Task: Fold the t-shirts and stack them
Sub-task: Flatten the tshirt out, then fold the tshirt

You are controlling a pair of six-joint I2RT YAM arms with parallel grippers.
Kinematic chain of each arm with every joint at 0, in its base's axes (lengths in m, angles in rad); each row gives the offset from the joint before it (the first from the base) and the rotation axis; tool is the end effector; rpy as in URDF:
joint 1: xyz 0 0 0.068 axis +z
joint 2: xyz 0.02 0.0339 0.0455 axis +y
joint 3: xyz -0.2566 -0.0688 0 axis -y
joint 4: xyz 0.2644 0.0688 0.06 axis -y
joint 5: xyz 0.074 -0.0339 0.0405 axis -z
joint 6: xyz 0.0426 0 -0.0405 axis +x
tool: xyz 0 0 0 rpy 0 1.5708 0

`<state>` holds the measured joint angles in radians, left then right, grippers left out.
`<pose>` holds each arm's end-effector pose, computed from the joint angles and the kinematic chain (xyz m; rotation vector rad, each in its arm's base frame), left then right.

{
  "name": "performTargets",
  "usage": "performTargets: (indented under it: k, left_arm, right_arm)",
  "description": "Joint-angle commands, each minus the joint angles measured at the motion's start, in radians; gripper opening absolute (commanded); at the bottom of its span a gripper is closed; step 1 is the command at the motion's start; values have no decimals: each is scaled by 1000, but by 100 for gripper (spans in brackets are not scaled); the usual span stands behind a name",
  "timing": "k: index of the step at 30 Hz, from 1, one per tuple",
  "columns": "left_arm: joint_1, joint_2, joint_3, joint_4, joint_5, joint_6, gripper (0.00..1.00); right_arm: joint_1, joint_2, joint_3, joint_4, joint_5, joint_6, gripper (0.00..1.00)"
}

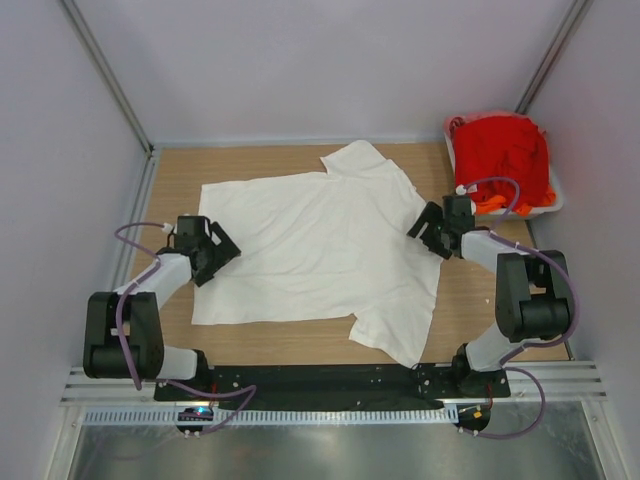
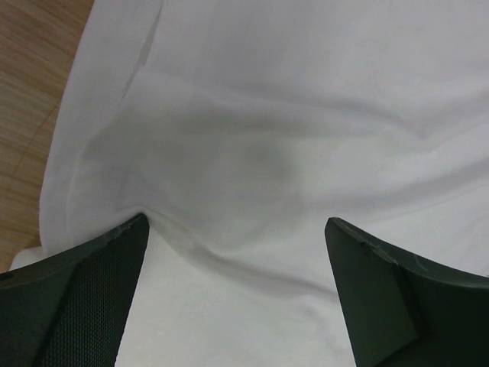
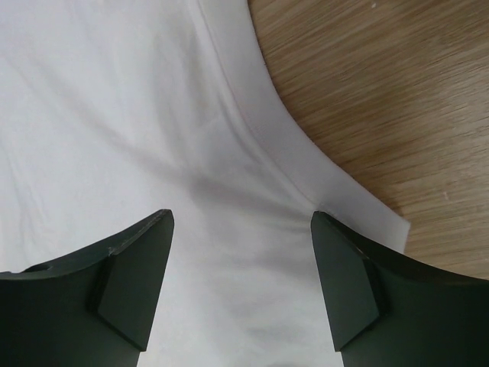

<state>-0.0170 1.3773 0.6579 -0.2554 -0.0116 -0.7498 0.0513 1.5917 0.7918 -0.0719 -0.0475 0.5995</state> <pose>0.2745 -0.0042 0.1397 -0.9251 2.3981 -0.2815 0.3271 0.0188 0.1330 0.6485 2.3856 0.3437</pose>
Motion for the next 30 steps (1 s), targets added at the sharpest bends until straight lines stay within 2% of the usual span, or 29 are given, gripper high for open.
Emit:
performTargets:
  k: [1,6,10,15,19,20,21,22,23,25,29,30]
  left_arm:
    - [12,78,-11,-5,27,35,100]
    - [14,75,26,-33,35,41,98]
    - [0,-50,48,-135,30,36,100]
    - [-32,-311,79,-287,19,21,100]
    - [-44,-515,-24,-361,71,-66,100]
    - [-113,-553,-47,-373,47,-95,100]
    - [-173,-592,-41,-401,-49,-117,100]
    - [-232,-600,-34,-473,-97,-182,100]
    - [-342,-601,-32,-496,-129,-210,100]
    - [-452,-586,-47,-550,-185,-296,100]
    - [-544,-625,-181,-565,-212,-437,96]
    - [-555,-647,-197,-580,-235,-463,92]
  right_arm:
    - [2,30,-54,-74,11,-14,80]
    - [8,67,-45,-51,-29,-24,80]
    - [67,28,-9,-89,40,-50,80]
    - [225,-122,73,-216,278,-69,80]
    - [360,-235,90,-261,366,-43,81]
    - [380,-257,80,-262,370,-38,81]
    - [415,-286,70,-267,376,-30,81]
    - [427,-301,61,-270,377,-18,81]
    - [438,-315,41,-270,377,-12,81]
    - [466,-352,15,-263,374,-1,81]
    - [487,-389,-45,-238,344,8,81]
    - [490,-394,-49,-236,336,8,81]
